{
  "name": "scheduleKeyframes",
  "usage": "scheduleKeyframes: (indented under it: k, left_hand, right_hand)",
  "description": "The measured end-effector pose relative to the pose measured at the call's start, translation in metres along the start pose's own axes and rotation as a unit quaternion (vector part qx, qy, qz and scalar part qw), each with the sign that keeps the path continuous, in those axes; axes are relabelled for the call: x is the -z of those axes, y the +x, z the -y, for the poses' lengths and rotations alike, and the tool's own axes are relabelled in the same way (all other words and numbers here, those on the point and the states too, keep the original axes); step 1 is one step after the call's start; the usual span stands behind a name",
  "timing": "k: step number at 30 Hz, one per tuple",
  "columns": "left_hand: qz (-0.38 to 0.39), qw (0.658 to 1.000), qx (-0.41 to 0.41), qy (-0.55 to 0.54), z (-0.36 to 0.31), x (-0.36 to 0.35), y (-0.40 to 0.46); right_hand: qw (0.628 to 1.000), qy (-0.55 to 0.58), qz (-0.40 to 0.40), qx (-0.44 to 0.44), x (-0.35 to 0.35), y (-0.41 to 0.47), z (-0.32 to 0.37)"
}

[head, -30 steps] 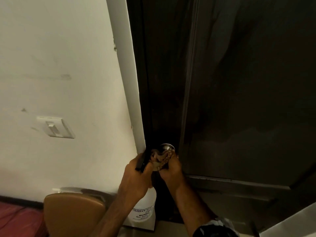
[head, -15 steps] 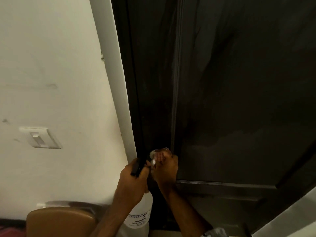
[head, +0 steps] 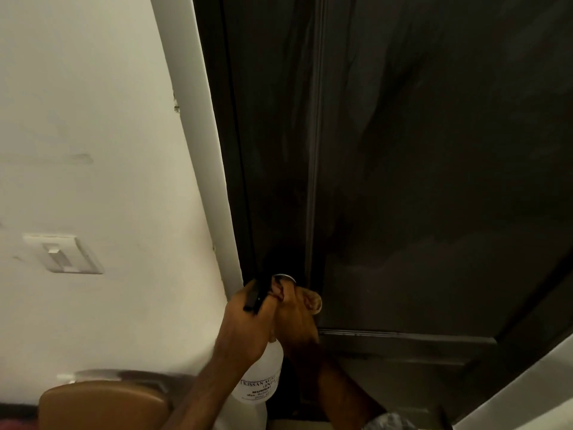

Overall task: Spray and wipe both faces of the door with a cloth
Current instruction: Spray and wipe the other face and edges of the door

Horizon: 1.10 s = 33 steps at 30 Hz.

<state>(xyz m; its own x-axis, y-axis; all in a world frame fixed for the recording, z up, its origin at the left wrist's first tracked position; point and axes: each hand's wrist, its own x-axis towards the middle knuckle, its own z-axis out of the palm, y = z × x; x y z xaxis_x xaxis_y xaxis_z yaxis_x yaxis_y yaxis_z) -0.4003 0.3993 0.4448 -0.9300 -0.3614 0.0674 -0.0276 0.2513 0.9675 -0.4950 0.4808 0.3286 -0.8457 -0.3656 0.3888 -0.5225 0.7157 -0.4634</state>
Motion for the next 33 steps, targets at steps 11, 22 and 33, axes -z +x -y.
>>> scheduleKeyframes:
  k: [11, 22, 33]
  left_hand:
    - [-0.001, 1.0, -0.013, 0.018, -0.005, 0.016, -0.004]
    - [0.013, 0.999, -0.031, 0.016, -0.014, 0.006, -0.001]
    - [0.007, 0.996, -0.069, -0.063, -0.065, -0.014, 0.019]
  right_hand:
    - [0.991, -0.052, 0.111, 0.059, 0.005, -0.012, -0.015]
    - [0.995, 0.076, -0.061, -0.029, 0.065, 0.013, -0.045]
    - [0.942, 0.055, -0.331, 0.024, 0.239, 0.088, -0.033]
